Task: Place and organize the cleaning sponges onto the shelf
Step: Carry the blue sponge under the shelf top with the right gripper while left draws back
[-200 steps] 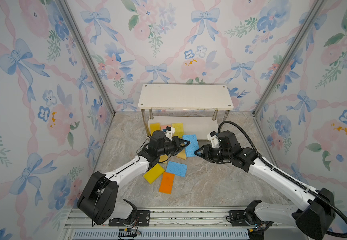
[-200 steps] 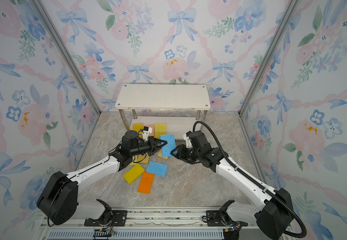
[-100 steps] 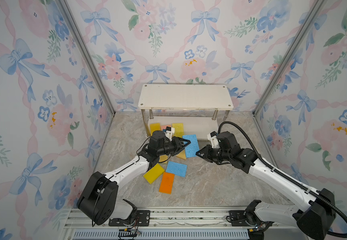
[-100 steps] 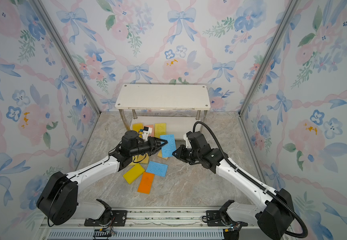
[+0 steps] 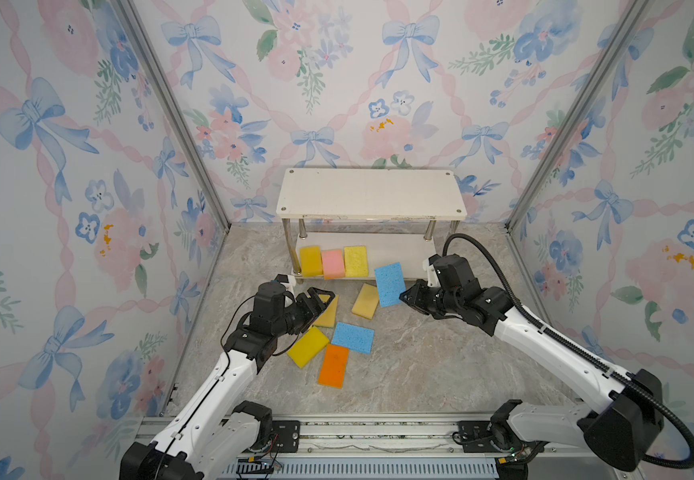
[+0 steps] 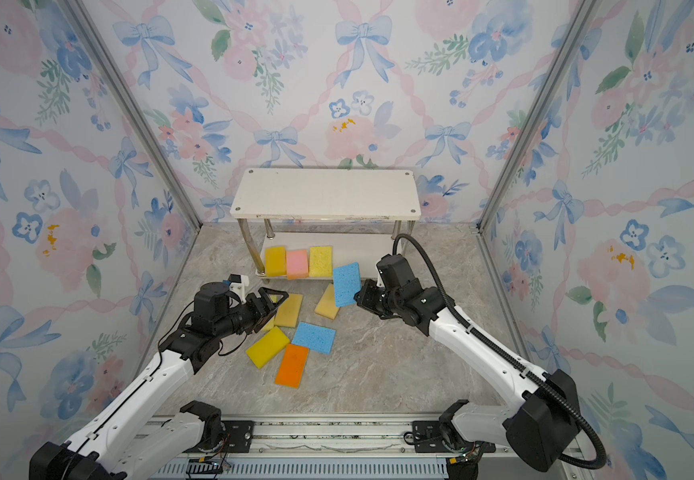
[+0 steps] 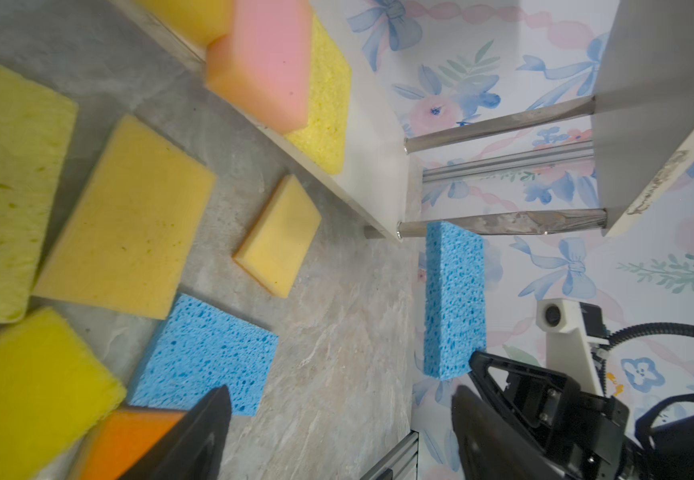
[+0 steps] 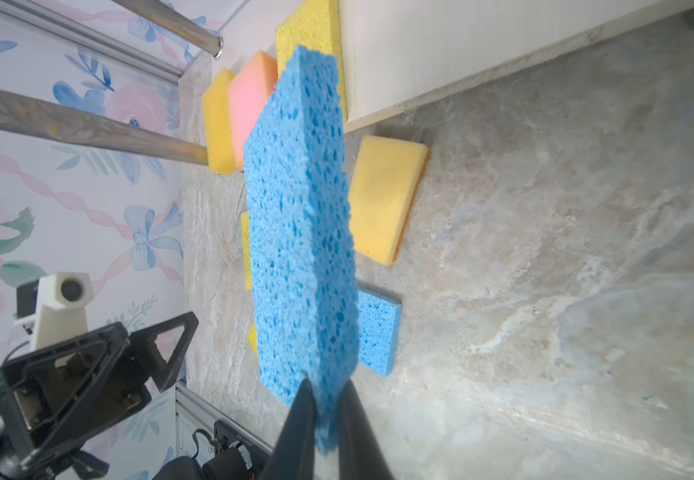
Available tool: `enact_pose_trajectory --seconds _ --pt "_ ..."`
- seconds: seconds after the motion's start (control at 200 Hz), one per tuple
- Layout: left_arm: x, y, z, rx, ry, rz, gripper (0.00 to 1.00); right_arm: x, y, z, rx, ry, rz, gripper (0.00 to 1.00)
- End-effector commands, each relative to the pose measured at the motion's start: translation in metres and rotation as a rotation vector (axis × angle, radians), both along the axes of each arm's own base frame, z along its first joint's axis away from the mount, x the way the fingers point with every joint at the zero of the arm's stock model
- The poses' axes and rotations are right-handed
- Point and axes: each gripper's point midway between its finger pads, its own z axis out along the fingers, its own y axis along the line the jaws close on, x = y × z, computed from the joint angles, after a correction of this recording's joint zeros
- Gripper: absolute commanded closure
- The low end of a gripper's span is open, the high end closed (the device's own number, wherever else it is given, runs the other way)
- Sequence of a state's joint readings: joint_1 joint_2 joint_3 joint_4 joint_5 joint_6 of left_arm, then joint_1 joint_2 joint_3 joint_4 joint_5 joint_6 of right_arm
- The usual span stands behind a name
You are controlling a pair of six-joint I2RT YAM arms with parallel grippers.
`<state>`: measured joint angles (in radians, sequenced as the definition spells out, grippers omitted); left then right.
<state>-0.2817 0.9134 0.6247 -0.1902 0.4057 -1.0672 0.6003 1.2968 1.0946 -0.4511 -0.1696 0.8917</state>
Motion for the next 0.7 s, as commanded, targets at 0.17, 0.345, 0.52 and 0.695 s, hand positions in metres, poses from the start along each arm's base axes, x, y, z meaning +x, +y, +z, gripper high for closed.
enact_pose_trajectory --seconds 0.17,0.345,0.52,0.695 --pt "-0.022 0.017 -0.005 0.089 0.010 -0.033 0.04 0.068 -0.004 0.006 -0.068 -0.131 -0.090 0.87" --pt "-0.028 0.021 -0.005 0.080 0.017 -0.040 0.02 0.094 0.007 -0.011 -0.112 -0.161 -0.095 0.87" --pt "-0.033 0.019 -0.009 0.069 0.034 -0.061 0.02 0.116 0.015 -0.027 -0.137 -0.209 -0.122 0.88" --pt "-0.037 0.017 -0.015 0.065 0.053 -0.081 0.02 0.135 0.025 -0.051 -0.147 -0.198 -0.125 0.88"
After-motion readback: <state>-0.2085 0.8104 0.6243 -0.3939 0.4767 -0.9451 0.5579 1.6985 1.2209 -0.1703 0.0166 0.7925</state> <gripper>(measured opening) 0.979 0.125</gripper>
